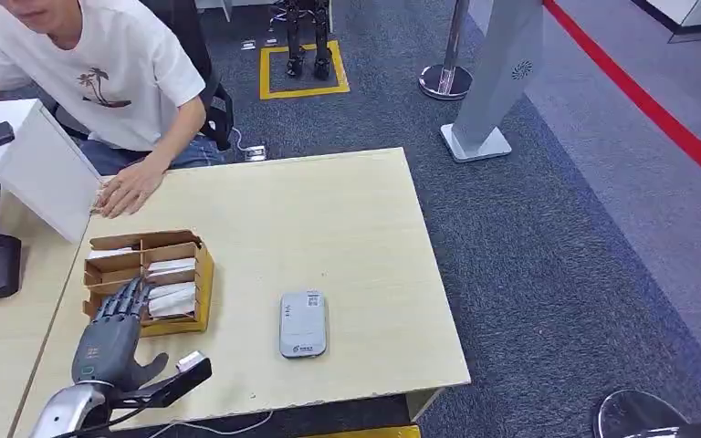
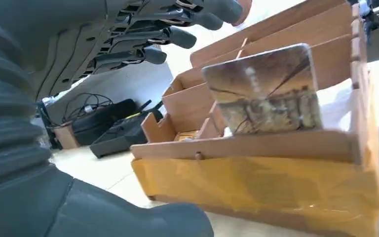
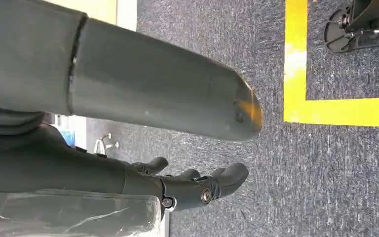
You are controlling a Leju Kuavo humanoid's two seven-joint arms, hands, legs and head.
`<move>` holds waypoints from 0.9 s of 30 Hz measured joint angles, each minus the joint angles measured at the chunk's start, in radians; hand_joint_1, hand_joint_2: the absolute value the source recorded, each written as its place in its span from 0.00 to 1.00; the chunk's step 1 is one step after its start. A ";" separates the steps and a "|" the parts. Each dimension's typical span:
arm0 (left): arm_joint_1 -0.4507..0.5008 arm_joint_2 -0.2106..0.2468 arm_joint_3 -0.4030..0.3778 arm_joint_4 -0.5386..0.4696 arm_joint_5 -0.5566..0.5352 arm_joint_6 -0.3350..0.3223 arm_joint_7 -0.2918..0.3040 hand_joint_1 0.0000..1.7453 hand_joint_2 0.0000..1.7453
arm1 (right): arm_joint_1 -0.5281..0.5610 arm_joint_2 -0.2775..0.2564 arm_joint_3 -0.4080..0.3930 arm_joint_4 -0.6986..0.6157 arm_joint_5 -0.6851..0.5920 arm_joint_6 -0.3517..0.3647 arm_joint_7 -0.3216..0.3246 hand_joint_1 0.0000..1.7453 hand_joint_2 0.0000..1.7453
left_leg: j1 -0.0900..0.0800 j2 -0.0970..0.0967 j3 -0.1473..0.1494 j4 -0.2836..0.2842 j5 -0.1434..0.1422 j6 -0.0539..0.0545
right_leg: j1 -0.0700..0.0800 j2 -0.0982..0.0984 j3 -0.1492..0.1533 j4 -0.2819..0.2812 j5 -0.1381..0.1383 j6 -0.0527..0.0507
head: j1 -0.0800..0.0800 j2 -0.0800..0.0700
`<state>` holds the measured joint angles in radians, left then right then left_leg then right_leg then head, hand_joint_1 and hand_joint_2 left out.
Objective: Pass the card to the sensor for recognition and then transmit it.
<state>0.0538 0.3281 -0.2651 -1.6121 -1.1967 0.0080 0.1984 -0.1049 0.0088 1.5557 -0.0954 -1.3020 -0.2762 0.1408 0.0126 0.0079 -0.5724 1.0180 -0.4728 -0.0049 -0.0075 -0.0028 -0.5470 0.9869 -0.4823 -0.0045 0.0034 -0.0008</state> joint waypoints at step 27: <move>-0.034 0.002 0.036 -0.027 -0.062 0.032 0.016 0.00 1.00 | 0.000 0.000 0.000 0.000 0.007 -0.001 0.002 0.00 1.00 | 0.000 0.000 0.000 0.000 0.000 0.000 | 0.000 0.000 0.000 0.000 0.000 0.000 | 0.000 0.000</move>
<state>0.0202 0.3300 -0.2293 -1.6396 -1.2589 0.0404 0.2144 -0.1046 0.0088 1.5557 -0.0954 -1.2951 -0.2773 0.1431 0.0126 0.0077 -0.5722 1.0180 -0.4727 -0.0049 -0.0075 -0.0029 -0.5470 0.9869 -0.4822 -0.0045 0.0034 -0.0008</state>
